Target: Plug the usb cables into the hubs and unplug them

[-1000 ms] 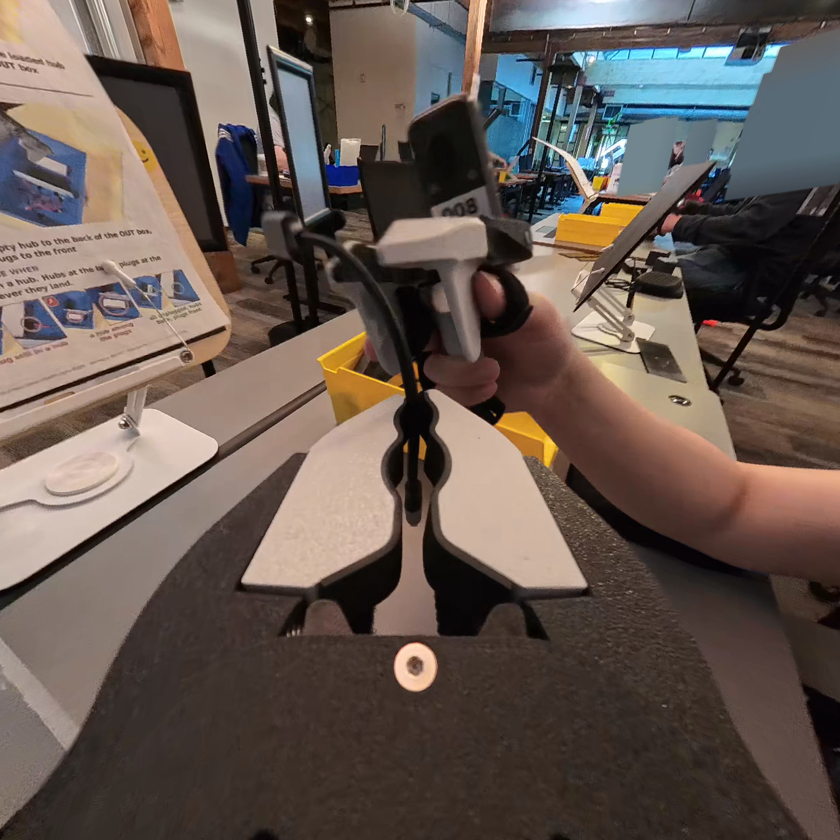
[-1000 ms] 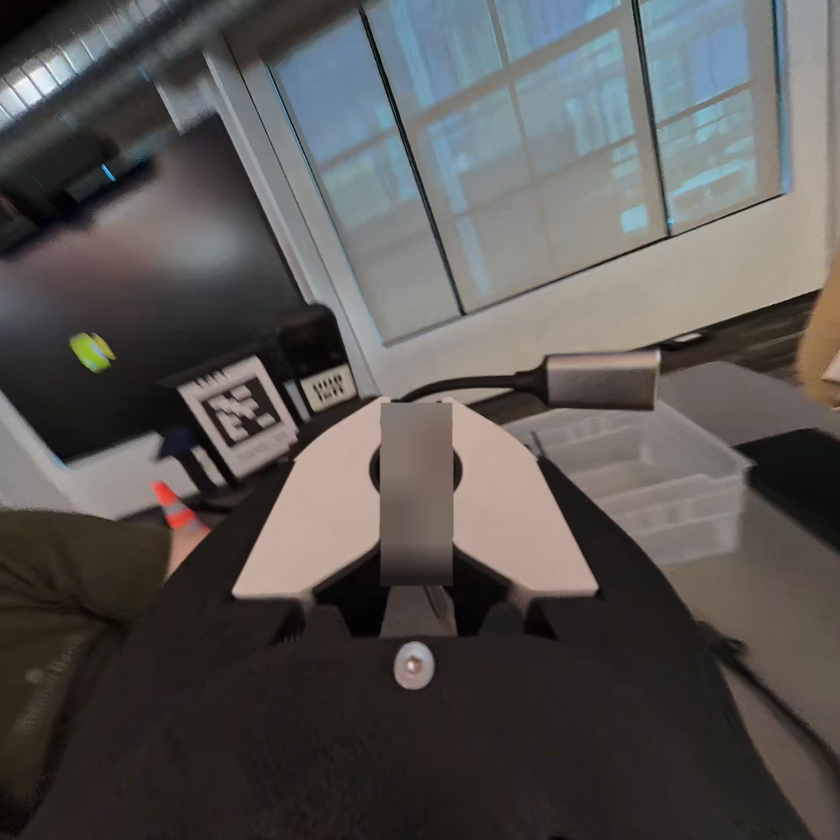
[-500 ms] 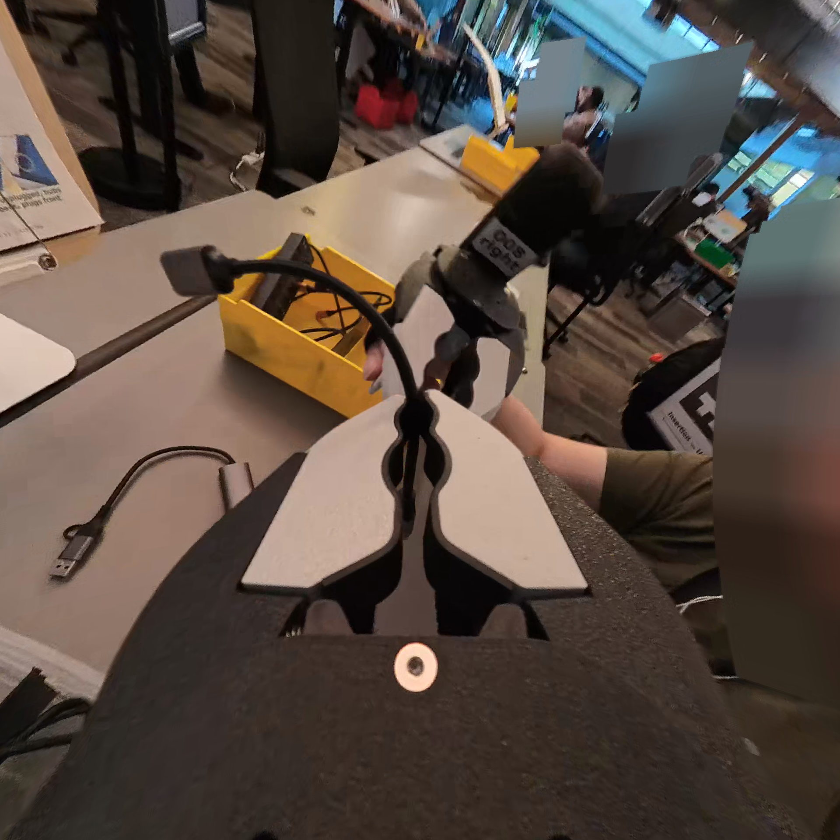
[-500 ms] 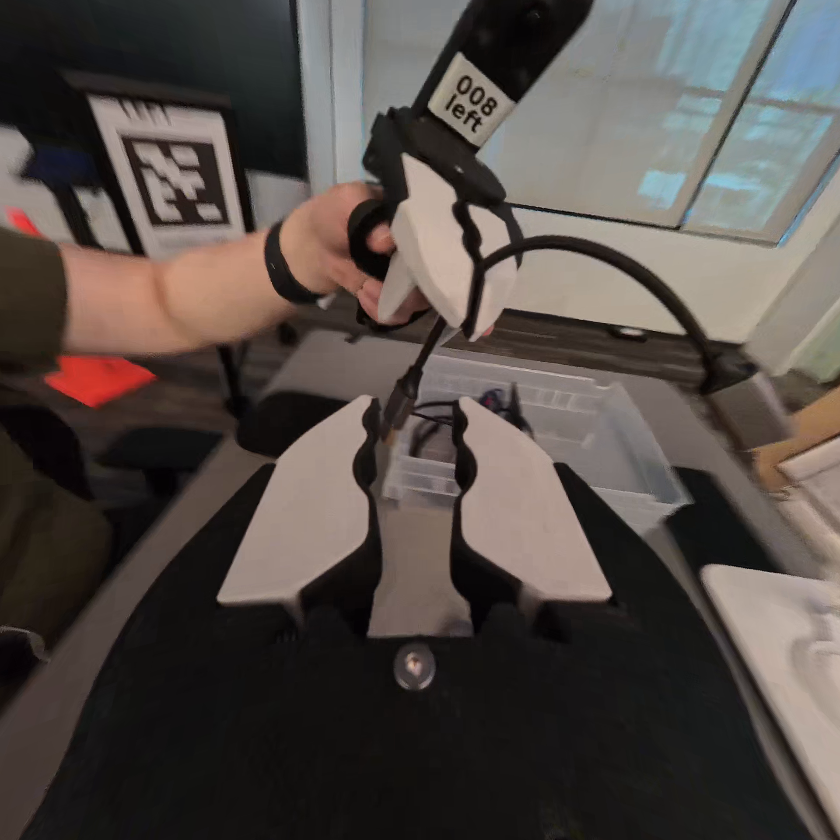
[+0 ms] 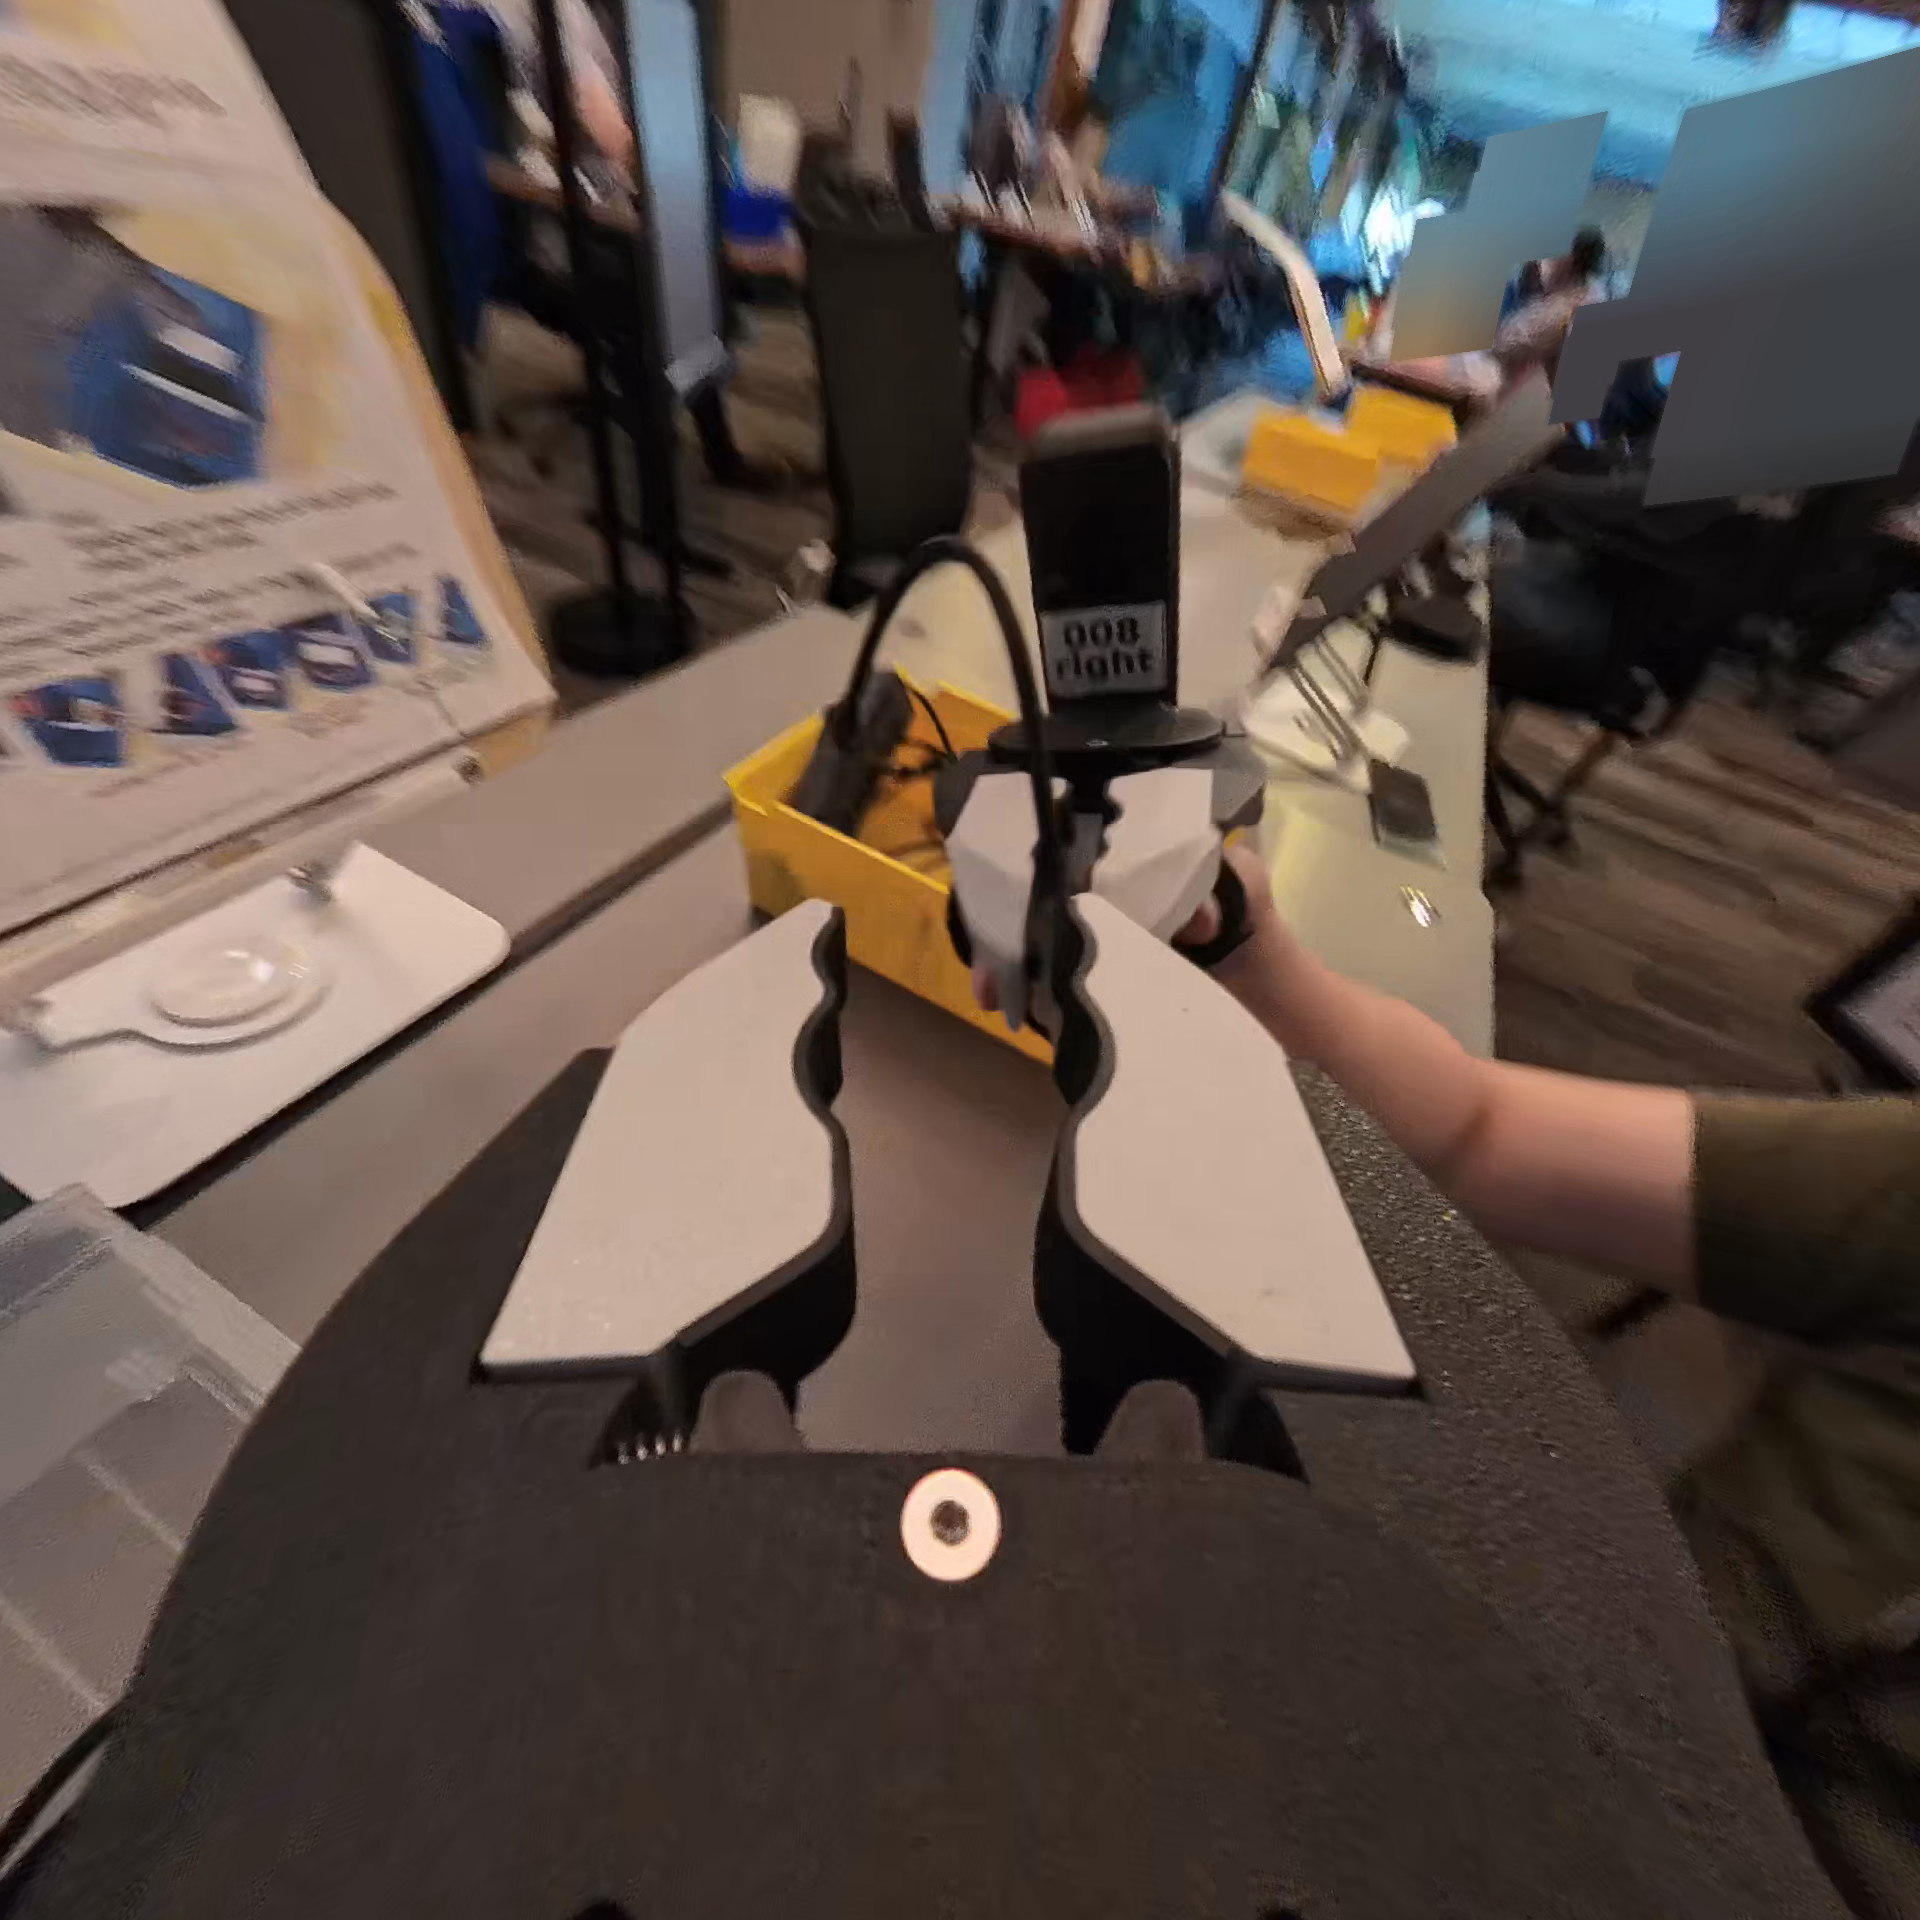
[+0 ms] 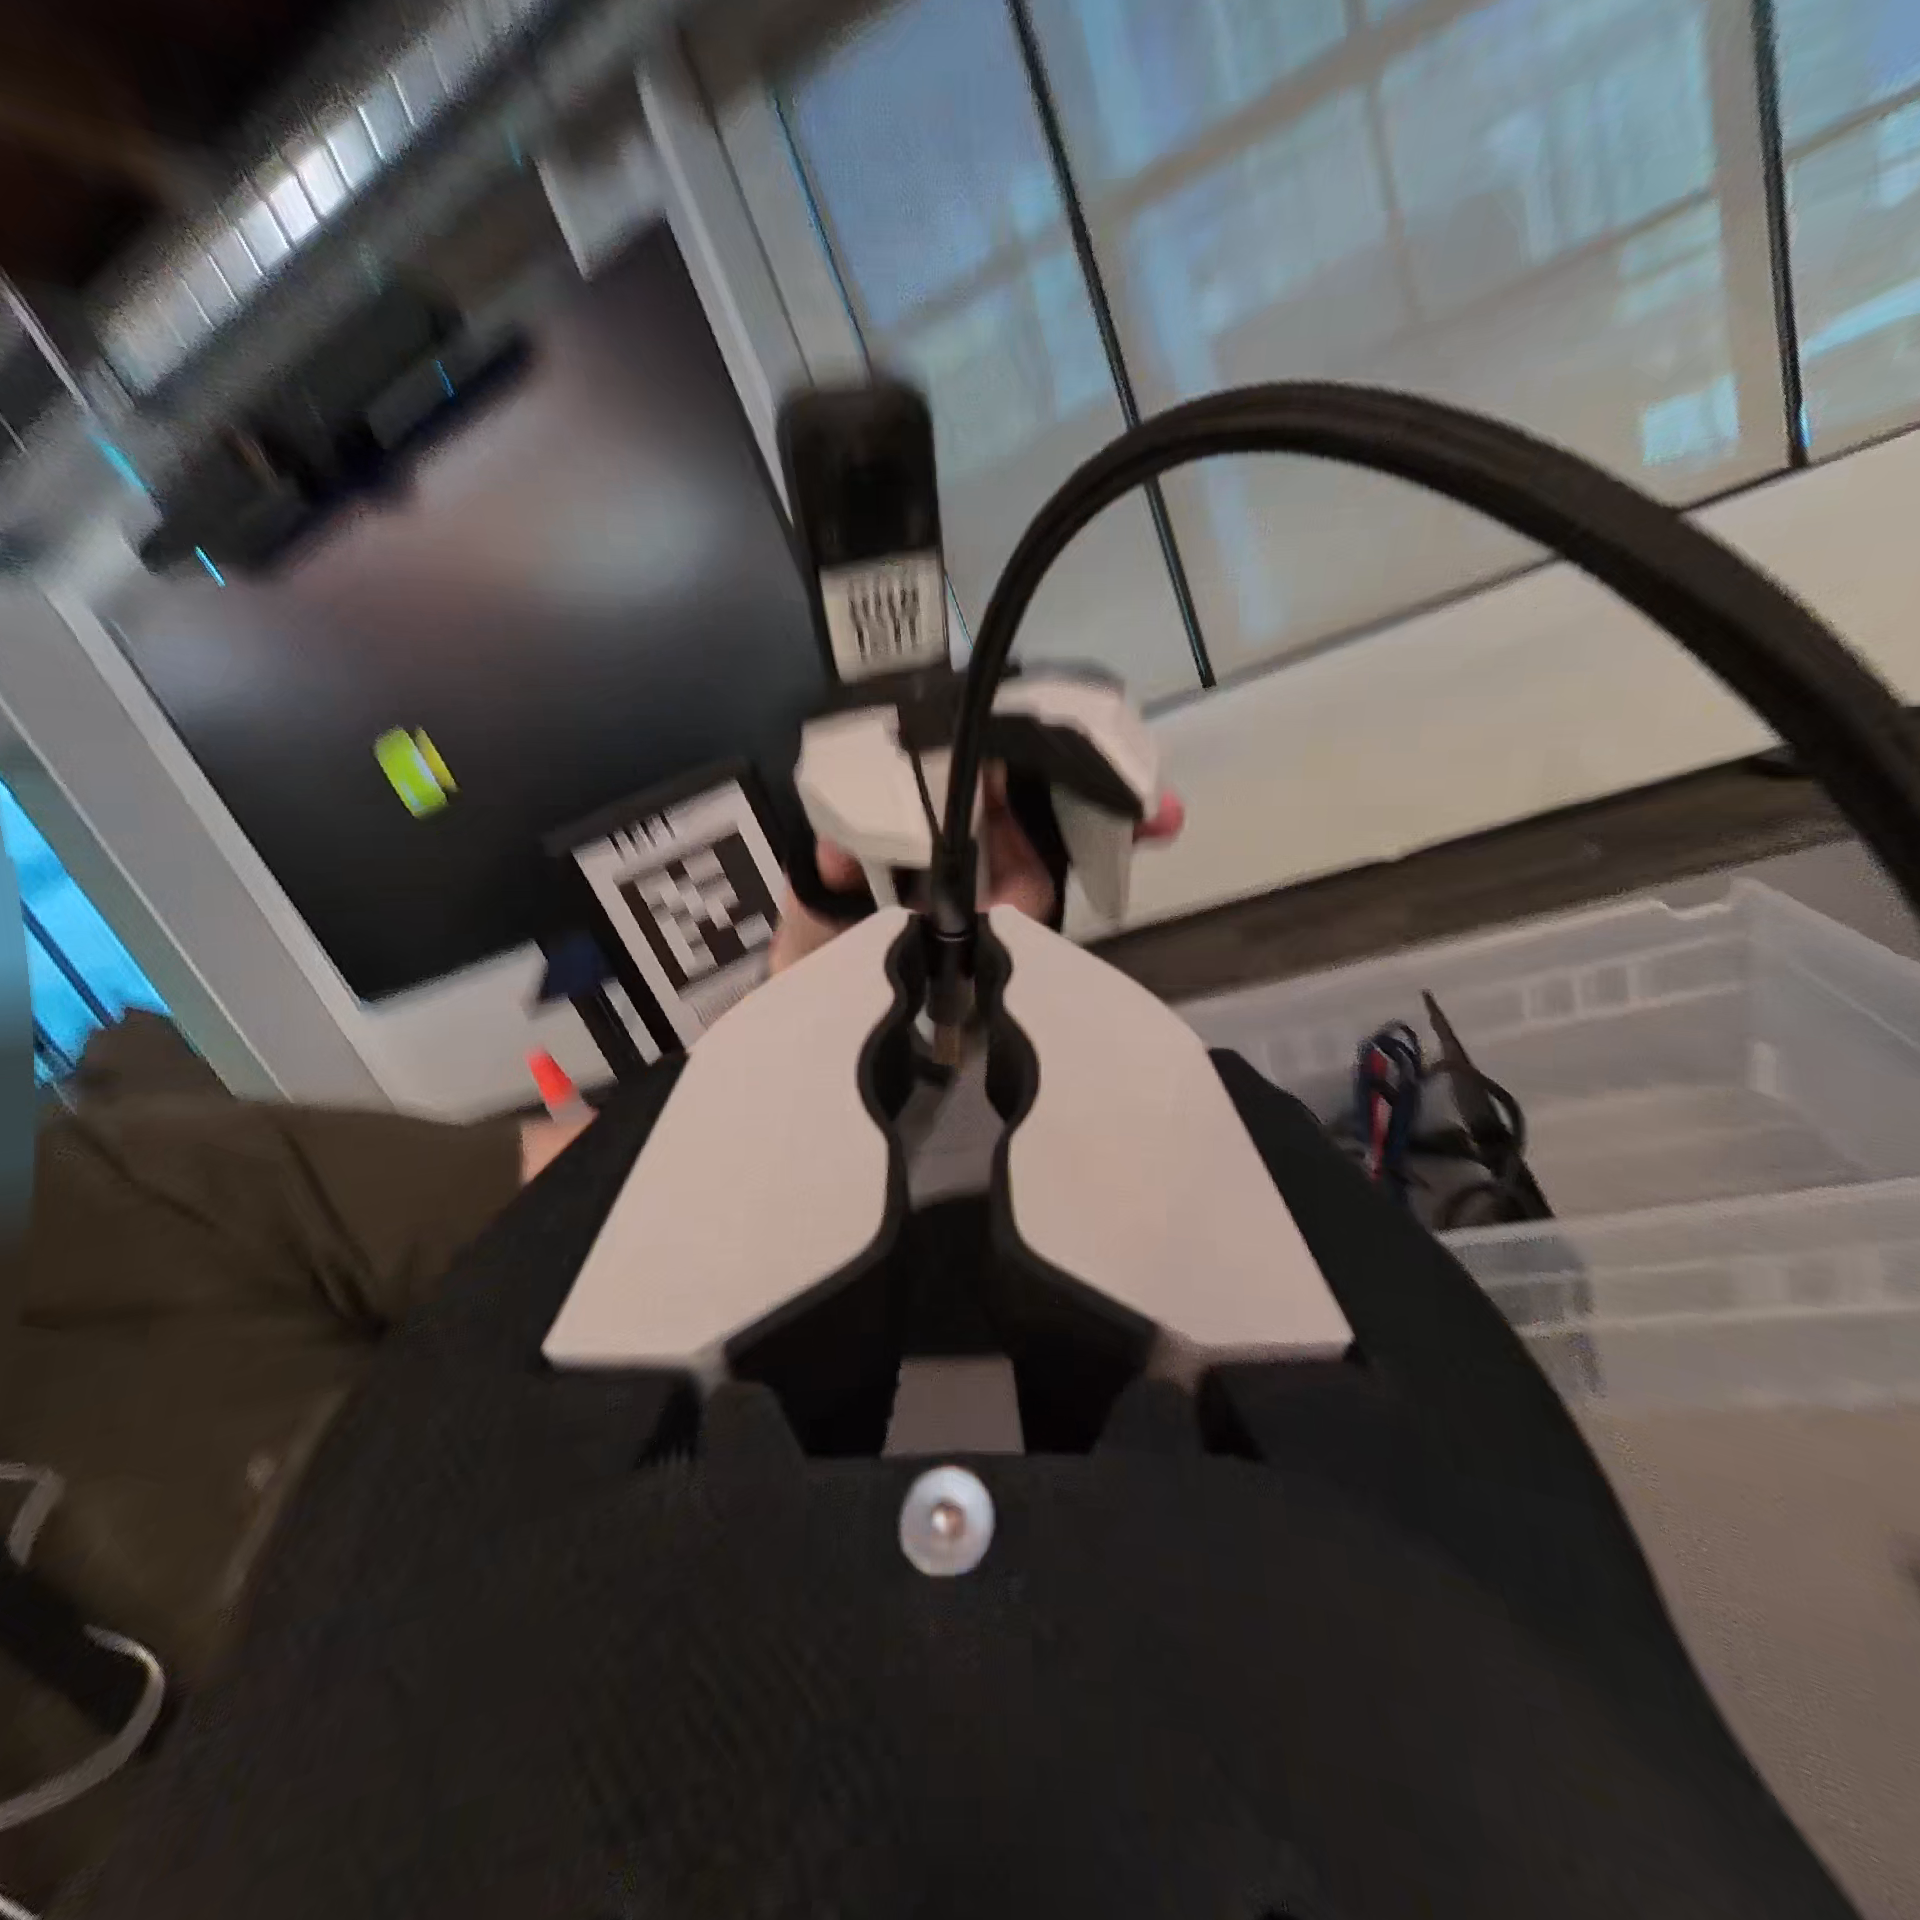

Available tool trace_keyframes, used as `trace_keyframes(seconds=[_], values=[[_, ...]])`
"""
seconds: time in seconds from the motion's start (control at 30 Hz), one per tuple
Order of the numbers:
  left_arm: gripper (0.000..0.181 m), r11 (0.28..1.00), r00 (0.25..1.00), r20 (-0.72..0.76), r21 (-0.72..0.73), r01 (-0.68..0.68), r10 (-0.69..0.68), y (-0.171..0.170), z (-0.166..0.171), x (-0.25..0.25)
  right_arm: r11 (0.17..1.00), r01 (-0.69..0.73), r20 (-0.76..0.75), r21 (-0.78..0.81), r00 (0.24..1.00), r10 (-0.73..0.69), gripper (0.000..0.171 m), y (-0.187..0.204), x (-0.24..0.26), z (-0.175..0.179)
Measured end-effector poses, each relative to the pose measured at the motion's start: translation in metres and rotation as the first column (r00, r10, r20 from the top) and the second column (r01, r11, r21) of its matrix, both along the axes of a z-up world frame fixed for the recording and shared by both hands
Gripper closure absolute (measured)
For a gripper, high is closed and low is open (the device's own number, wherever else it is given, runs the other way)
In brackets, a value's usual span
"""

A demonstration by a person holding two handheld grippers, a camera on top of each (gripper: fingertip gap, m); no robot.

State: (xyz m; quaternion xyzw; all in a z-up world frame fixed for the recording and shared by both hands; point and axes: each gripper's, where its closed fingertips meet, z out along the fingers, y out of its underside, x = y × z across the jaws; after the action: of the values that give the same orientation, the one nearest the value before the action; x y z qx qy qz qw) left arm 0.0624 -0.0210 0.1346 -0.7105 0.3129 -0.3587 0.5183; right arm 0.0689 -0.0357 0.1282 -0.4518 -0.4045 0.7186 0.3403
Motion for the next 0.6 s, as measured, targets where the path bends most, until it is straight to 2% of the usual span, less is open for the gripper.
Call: trace_keyframes(seconds=[0.03,0.1,0.17,0.3,0.4,0.5,0.6], values=[[0.145,0.999,0.997,0.064,0.030,-0.038,0.036,0.000,-0.002,-0.003,0.998,-0.002,-0.038,-0.062,0.999,0.000,0.163,0.006,0.003,0.004],[0.151,0.999,0.983,0.182,0.039,-0.009,0.002,-0.008,-0.011,0.003,0.992,-0.015,-0.090,-0.125,0.996,0.003,0.163,0.012,0.004,0.006],[0.155,0.999,0.967,0.252,0.002,0.038,-0.037,-0.010,-0.021,0.013,0.990,-0.023,-0.107,-0.139,0.994,0.008,0.163,0.011,0.001,0.004],[0.160,0.994,0.927,0.363,-0.008,0.107,-0.097,-0.011,-0.020,0.025,0.992,-0.001,-0.152,-0.126,0.988,-0.018,0.163,0.006,-0.003,0.006],[0.176,0.994,0.931,0.347,0.037,0.103,-0.110,-0.013,-0.019,0.030,0.996,0.025,-0.157,-0.086,0.987,-0.039,0.163,0.005,-0.002,0.008],[0.177,0.994,0.949,0.299,0.069,0.084,-0.101,-0.015,-0.020,0.029,1.000,0.020,-0.133,-0.020,0.991,-0.022,0.163,0.000,-0.002,0.008],[0.177,0.995,0.966,0.245,0.069,0.069,-0.084,-0.017,-0.020,0.020,0.996,0.000,0.011,0.094,1.000,-0.001,0.150,-0.005,0.002,-0.001]])
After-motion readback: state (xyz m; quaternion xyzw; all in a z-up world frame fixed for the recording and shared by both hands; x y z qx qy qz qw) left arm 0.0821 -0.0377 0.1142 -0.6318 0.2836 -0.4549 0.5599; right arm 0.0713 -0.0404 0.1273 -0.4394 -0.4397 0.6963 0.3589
